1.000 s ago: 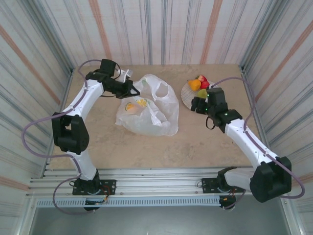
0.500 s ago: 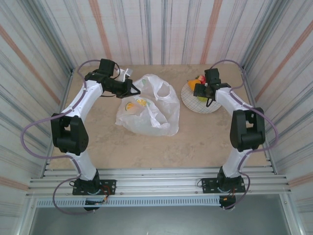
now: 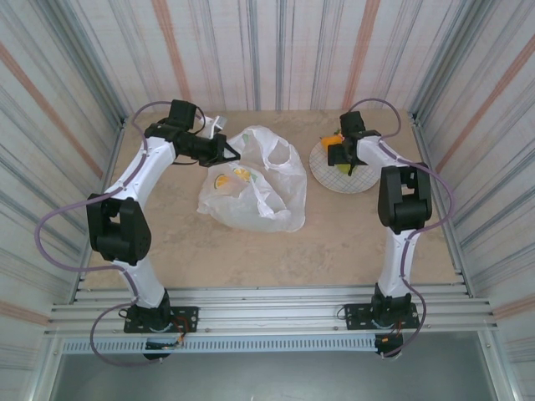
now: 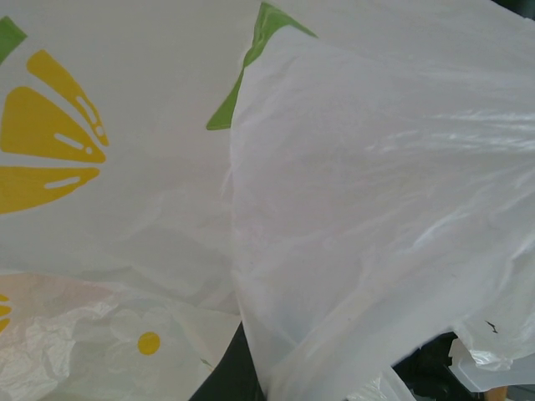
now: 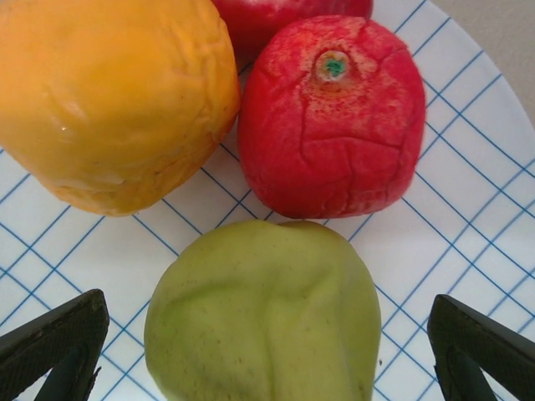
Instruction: Place the fruits into the plastic bag
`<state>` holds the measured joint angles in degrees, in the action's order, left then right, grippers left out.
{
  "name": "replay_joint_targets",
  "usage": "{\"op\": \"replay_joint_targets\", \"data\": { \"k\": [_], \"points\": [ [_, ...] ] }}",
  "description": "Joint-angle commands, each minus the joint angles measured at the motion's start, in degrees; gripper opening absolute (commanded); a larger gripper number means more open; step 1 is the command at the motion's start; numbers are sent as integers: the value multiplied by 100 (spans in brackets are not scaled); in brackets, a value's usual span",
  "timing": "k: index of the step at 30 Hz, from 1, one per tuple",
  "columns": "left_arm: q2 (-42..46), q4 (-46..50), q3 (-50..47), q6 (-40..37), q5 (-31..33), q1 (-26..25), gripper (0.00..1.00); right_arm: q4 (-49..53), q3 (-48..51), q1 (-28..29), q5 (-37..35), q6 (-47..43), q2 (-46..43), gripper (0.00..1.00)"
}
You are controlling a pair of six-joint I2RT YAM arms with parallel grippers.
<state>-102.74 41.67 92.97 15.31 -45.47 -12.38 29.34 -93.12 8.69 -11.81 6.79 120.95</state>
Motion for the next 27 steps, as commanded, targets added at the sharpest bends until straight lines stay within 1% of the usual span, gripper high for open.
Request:
{"op": "replay_joint_targets", "data": {
  "k": [1,9,16,22,27],
  "points": [
    [246,-19,-94,44,-146,12,0,348,-287,10,-14,-258,250,98],
    [246,-14,-86,36,-146,26,0,421,-507,10,83,-341,541,85],
    [259,-19,-92,38,-159,43,0,421,-443,10,48,-401,394,72],
    [285,-19,-95,42,-166,43,0,372,-182,10,47,-387,-86,67],
    [300,-20,-99,51,-172,43,0,48,606,10,356,-77,-954,65]
  ]
}}
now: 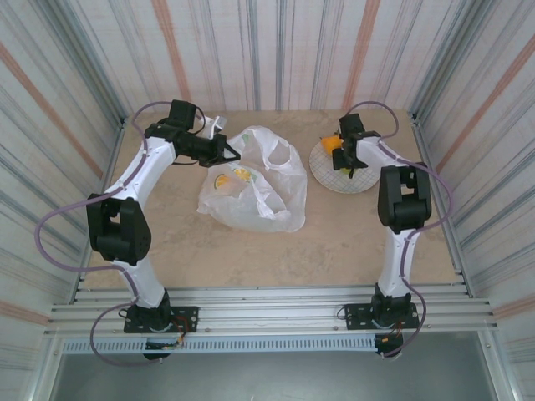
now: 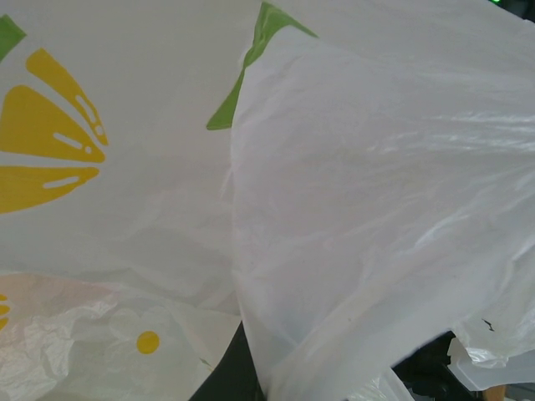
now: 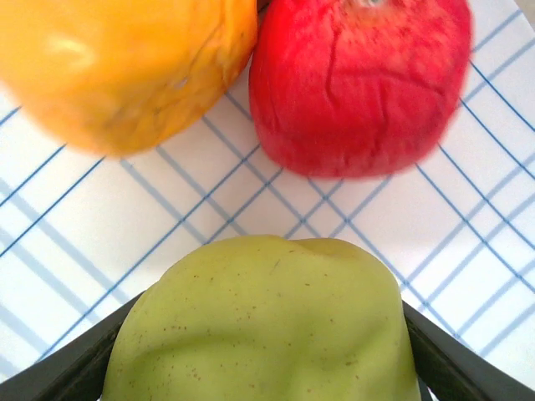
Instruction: Place the fruits into the plastic bag
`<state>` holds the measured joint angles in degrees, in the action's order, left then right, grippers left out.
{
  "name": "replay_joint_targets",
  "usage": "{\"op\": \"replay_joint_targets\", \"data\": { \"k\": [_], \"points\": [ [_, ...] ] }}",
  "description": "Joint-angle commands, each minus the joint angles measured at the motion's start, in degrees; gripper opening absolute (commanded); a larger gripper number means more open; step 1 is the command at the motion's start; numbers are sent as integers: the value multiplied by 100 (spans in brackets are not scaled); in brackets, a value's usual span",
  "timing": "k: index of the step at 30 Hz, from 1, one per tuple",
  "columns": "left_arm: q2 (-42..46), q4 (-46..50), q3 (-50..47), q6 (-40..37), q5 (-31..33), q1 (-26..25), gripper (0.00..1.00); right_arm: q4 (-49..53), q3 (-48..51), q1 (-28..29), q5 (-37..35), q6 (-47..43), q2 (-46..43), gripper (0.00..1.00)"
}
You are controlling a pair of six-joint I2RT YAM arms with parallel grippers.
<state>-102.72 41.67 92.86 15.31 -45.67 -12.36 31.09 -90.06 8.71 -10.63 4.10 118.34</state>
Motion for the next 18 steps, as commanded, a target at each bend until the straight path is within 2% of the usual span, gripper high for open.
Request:
{"op": "replay_joint_targets", "data": {
  "k": [1,9,14,18],
  "points": [
    [307,-19,-90,50,-153,41,0,-206,520,8,364,287,-915,65],
    [325,-36,-103,62,-164,32,0,-1010,2484,206,1875,1164,-3128,63],
    [342,-45,-119,69,-144,23,0,-820,3273,741,1898,1194,-4380,63],
    [346,-43,-127,69,-119,23,0,-1065,3808,1353,2092,1156,-5203,64]
  ]
}}
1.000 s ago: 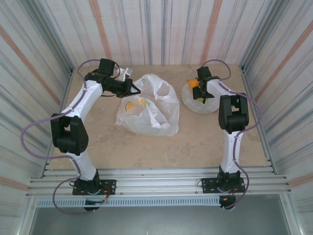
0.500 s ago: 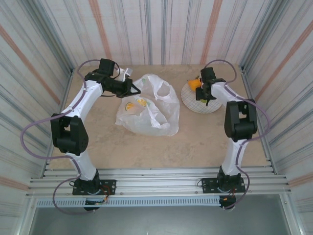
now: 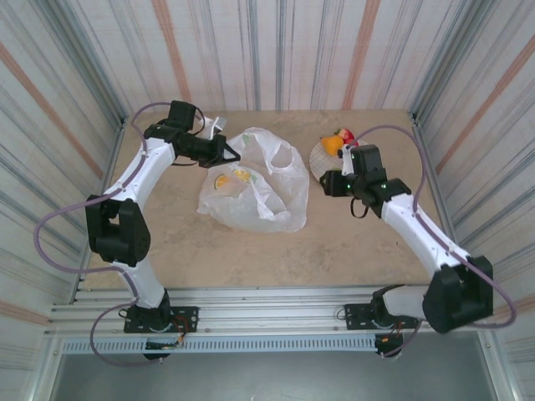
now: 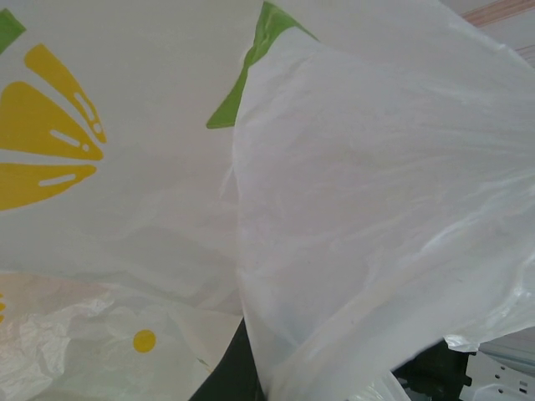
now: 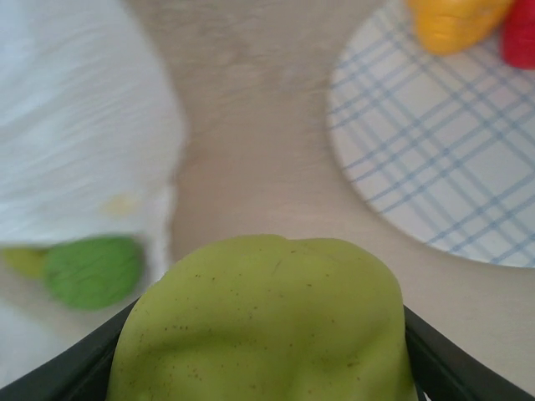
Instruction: Place the fruits into the plastic bag
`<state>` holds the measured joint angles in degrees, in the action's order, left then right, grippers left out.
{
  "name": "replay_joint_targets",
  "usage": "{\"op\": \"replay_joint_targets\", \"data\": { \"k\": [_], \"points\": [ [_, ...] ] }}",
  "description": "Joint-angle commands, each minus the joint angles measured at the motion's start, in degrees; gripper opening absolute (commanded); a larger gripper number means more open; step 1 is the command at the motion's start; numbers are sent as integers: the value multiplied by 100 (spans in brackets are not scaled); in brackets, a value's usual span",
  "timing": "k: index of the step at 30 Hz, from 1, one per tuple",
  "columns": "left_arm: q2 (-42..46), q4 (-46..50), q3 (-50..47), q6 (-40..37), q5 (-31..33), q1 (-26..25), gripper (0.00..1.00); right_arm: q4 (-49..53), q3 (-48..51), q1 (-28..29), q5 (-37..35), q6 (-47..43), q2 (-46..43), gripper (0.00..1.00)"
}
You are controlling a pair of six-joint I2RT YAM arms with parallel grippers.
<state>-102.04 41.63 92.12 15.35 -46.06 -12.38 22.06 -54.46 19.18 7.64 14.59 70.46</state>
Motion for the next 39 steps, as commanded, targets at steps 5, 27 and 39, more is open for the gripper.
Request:
{"op": "replay_joint_targets", "data": {
  "k": [5,27,39],
  "points": [
    [272,-41,-54,64,-52,17,0,-878,683,936,415,129,-605,65],
    [263,-41,-60,82,-95,-63,0,-3745,-95,1971,-691,1596,2386,66],
    [246,-49,-62,90,-122,-78,0,-3557,-859,2132,-1535,2935,3347,70]
  ]
}}
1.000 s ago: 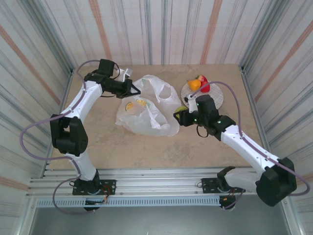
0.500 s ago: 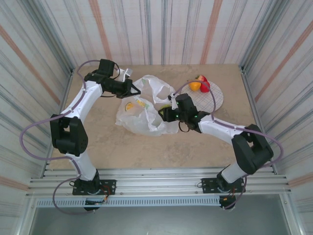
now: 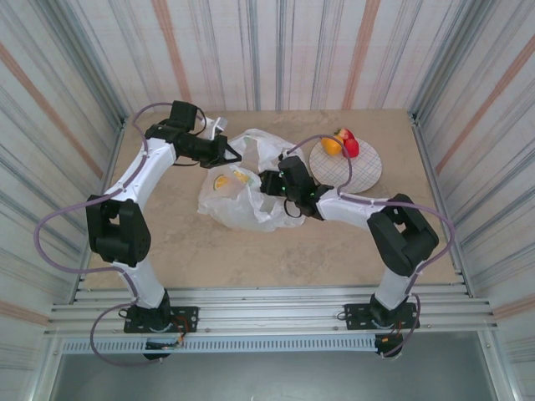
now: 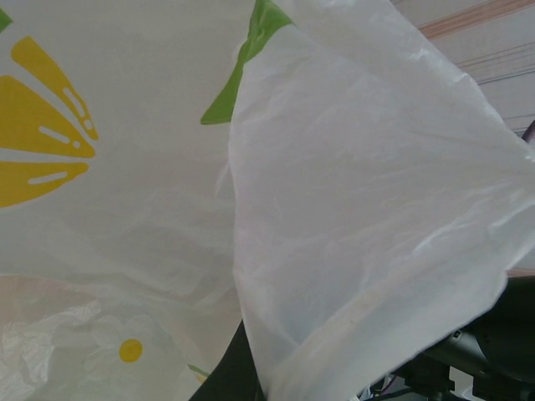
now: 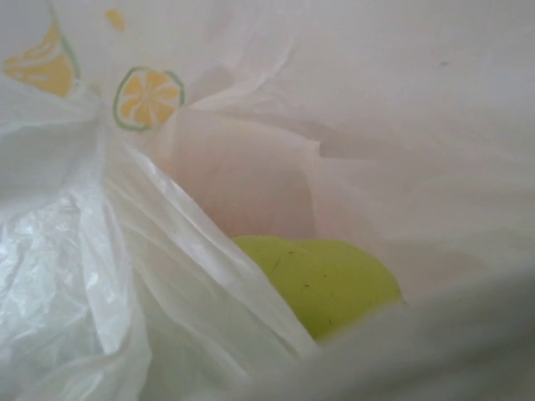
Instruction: Place the fruits into the plastic bag
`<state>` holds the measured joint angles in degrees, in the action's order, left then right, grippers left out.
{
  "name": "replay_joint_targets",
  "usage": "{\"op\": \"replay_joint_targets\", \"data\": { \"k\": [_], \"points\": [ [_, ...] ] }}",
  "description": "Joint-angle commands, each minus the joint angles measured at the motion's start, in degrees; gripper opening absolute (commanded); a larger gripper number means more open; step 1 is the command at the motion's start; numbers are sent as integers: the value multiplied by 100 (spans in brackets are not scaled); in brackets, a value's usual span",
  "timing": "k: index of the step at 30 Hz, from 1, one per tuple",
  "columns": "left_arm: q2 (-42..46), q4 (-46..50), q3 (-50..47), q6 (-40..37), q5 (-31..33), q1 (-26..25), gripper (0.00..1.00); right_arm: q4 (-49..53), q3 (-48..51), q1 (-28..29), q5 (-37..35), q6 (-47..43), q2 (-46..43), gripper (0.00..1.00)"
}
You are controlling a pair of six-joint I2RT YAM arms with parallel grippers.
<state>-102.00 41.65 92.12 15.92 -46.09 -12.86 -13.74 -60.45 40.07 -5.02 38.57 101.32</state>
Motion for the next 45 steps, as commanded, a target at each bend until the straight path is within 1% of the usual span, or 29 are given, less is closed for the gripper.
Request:
{"op": "replay_joint_targets", "data": {
  "k": [1,4,8,15,22,26,33,38,45],
  "points": [
    [240,-52,-62,31,-119,-31,0,27,-360,44,-202,607,359,70],
    [235,-53,-62,34,-116,-30,0,36,-670,74,54,714,625,73],
    [219,-52,-62,34,-128,-28,0,69,-905,144,347,632,771,79],
    [224,-52,-62,24,-120,-32,0,-45,-807,126,716,499,691,86],
    [228,-52,-62,28,-102,-32,0,-165,-455,40,830,405,377,89],
    [235,-52,-62,21,-96,-32,0,-32,-224,-3,762,151,3,88],
    [253,-35,-62,7,-76,-23,0,488,384,-97,571,-380,-886,88],
    [259,-21,-53,-18,-50,-14,0,801,900,-236,744,-541,-1551,88],
    [259,-16,-47,-19,-23,21,0,1080,1736,-365,923,-765,-2679,84]
  ]
}}
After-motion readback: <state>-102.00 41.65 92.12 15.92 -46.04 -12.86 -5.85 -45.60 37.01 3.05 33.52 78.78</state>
